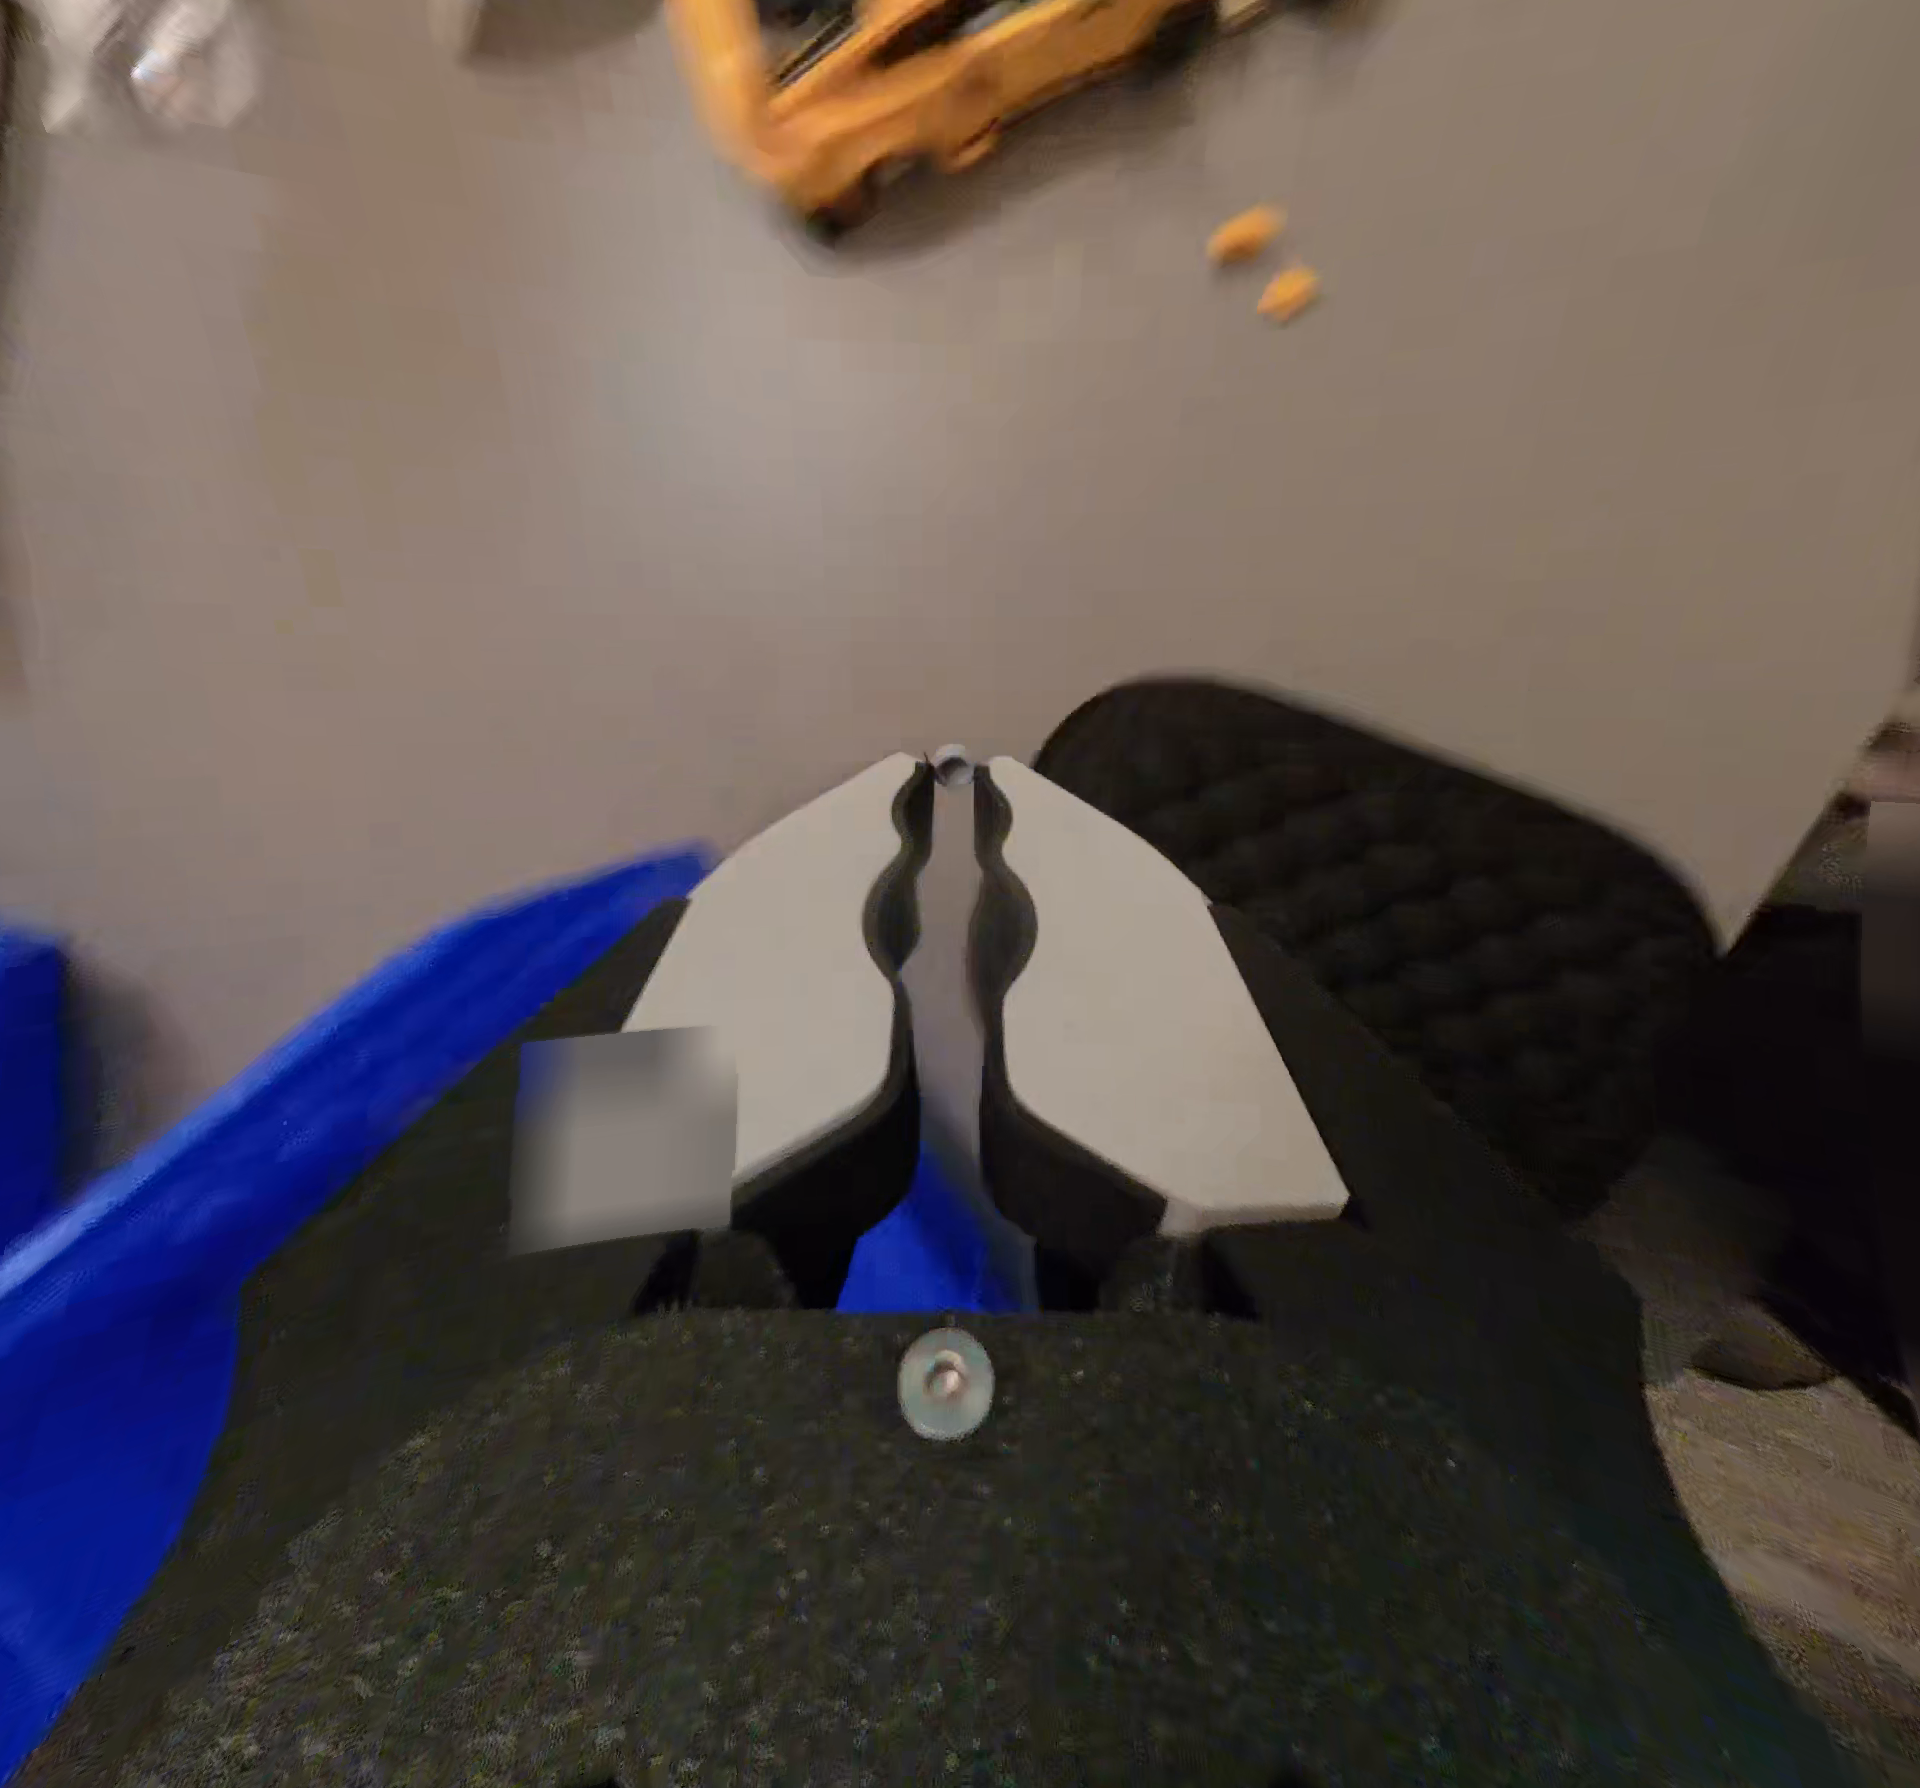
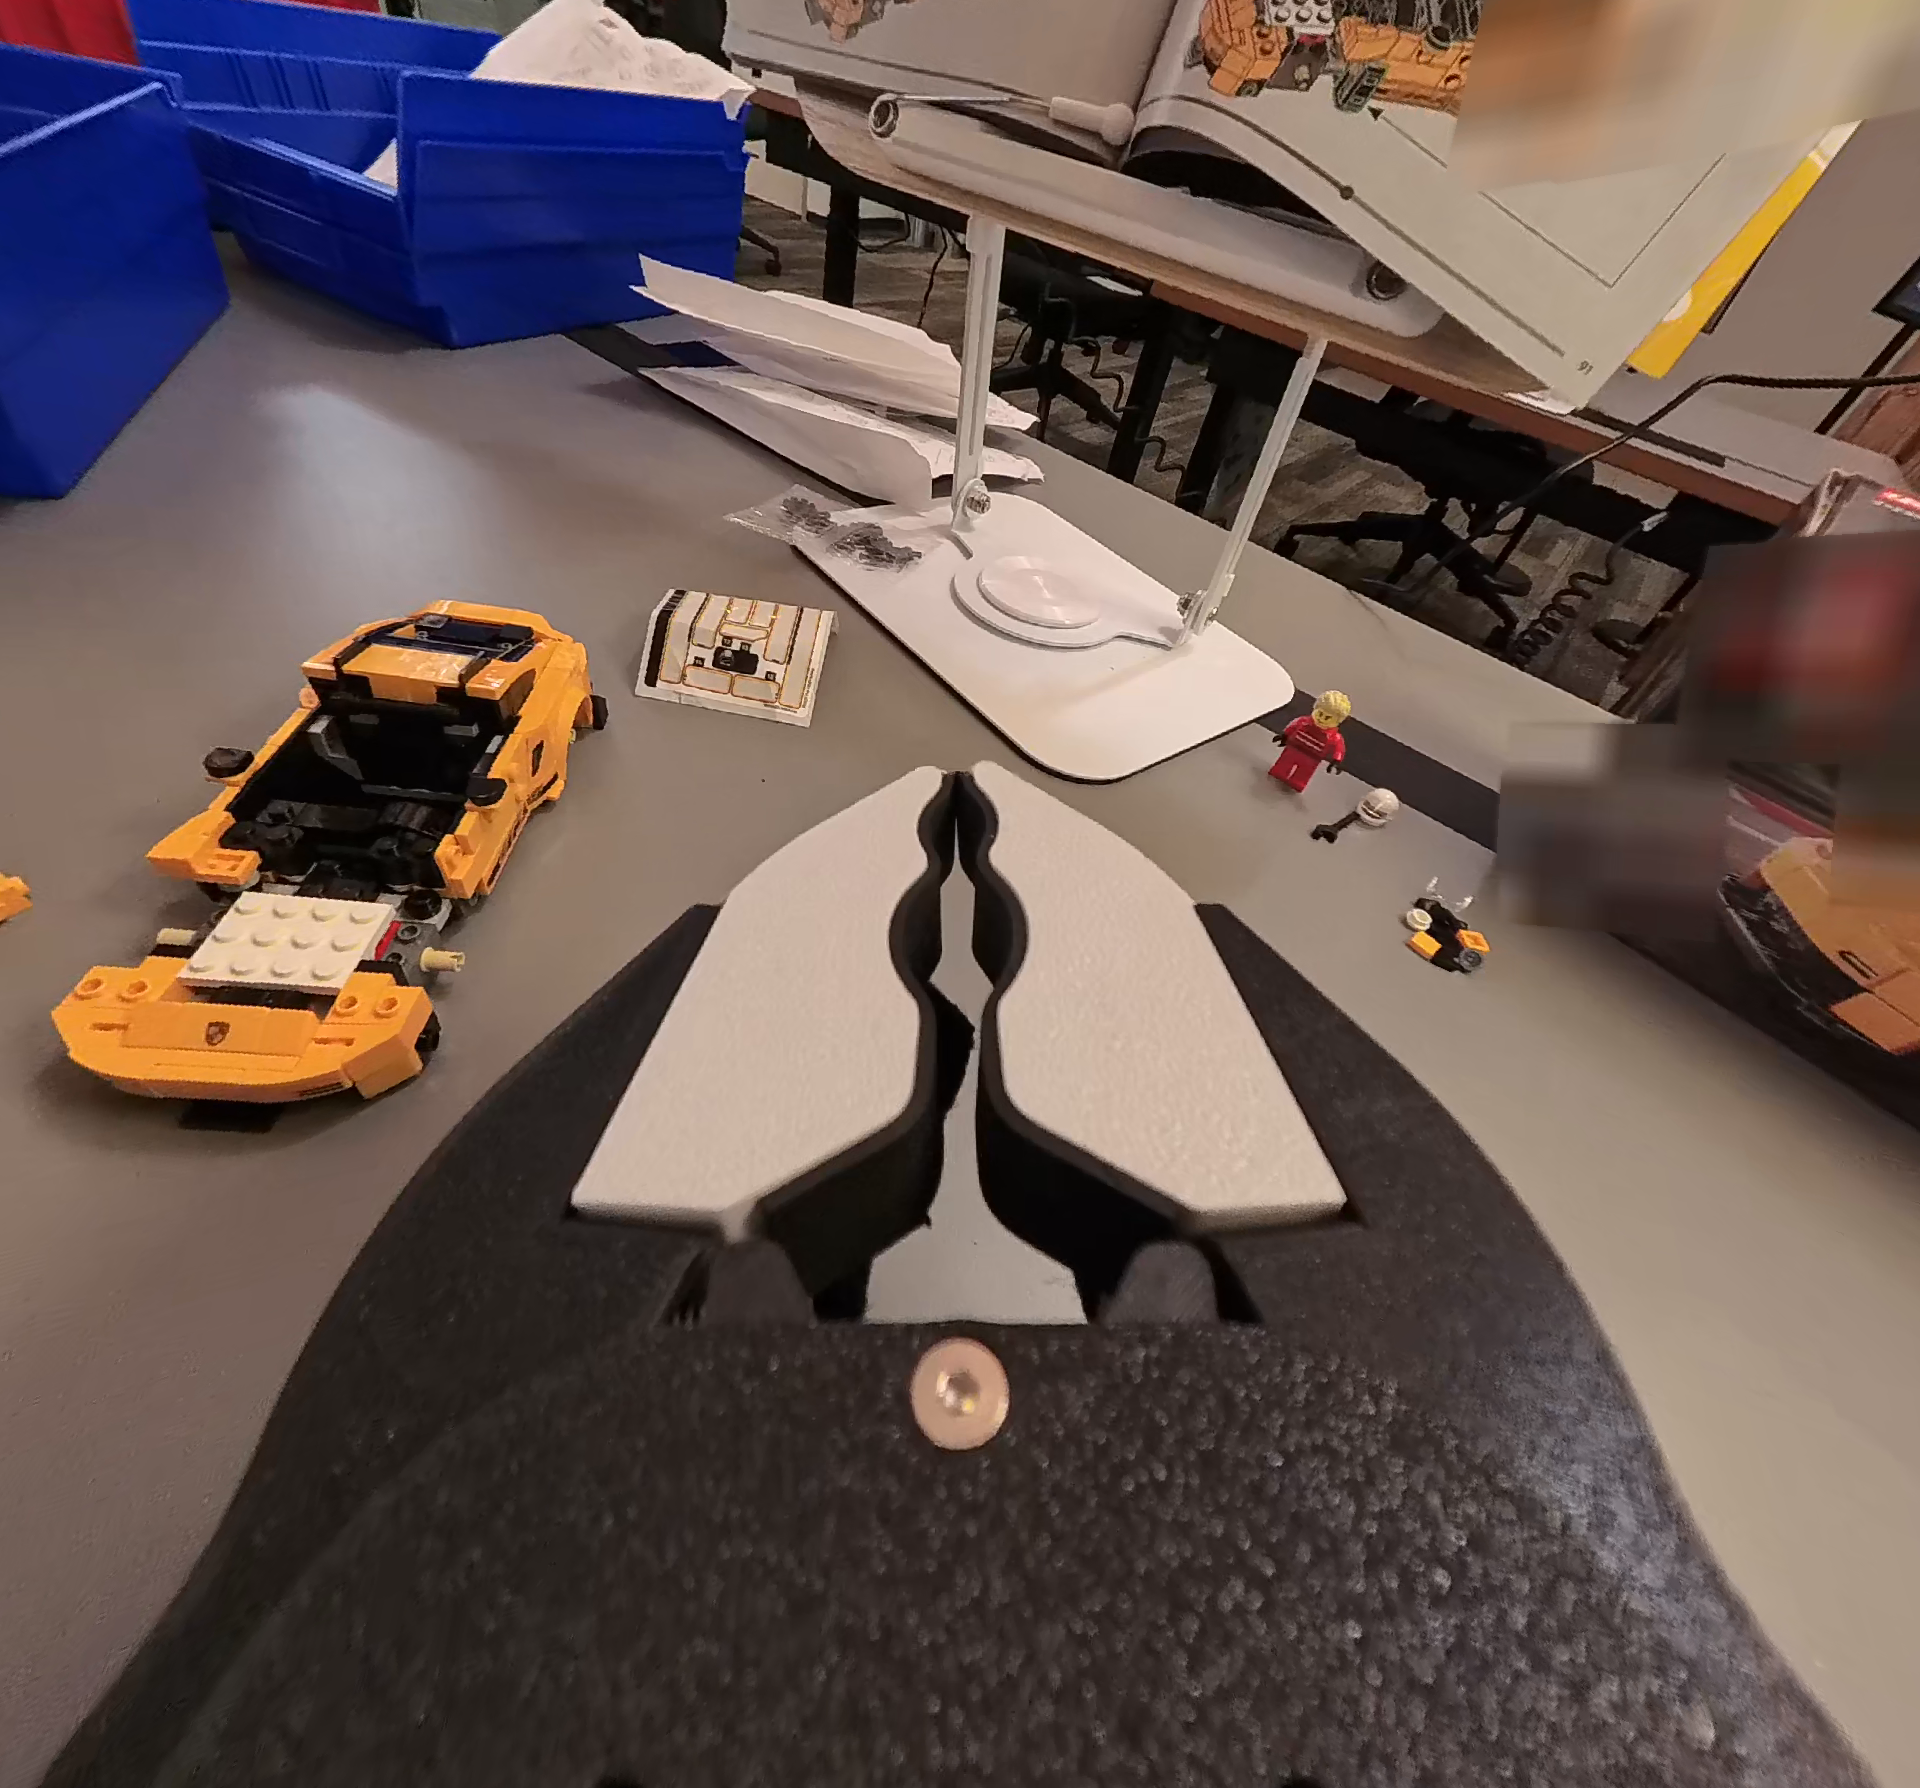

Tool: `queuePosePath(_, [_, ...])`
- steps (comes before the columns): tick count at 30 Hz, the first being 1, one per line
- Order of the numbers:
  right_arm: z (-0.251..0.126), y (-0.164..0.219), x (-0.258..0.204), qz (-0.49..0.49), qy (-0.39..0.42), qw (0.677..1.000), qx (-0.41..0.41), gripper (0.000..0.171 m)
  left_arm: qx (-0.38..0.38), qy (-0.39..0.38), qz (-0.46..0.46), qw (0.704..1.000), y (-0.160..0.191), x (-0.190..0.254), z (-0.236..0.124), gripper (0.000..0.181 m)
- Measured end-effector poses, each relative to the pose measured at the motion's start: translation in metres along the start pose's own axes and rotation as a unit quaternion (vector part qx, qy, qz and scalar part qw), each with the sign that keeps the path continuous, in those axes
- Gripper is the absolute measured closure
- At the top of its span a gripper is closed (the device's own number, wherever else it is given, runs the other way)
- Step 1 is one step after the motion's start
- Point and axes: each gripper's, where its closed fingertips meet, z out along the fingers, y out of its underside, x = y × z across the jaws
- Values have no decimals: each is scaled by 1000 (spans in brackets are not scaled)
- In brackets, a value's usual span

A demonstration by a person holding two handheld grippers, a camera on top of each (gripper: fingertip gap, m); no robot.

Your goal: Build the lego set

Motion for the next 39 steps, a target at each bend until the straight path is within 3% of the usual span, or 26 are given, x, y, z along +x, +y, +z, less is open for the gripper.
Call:
queuePosePath(5, [-3,-3,1,-4,1,1000,6,171,-1,86,60,994,-41,66,73,174])
queuePosePath(10, [-4,-4,2,-4,-4,1000,7,171,6,117,68,991,-52,82,99,174])
queuePosePath(19, [-2,-2,-1,-9,-8,1000,1,171,37,106,85,990,-53,85,105,174])
queuePosePath(25, [-1,0,-2,-10,-8,1000,-3,171,67,95,76,990,-54,82,105,165])
queuePosePath(30, [-1,0,-2,-11,-10,1000,-3,171,78,147,49,985,-51,92,101,146])
queuePosePath(34, [-2,-1,-2,-11,-9,1000,-1,171,92,167,30,981,-51,92,100,145])
queuePosePath(39, [-2,-1,-1,-11,-9,1000,-1,171,90,143,46,985,-47,86,100,134])
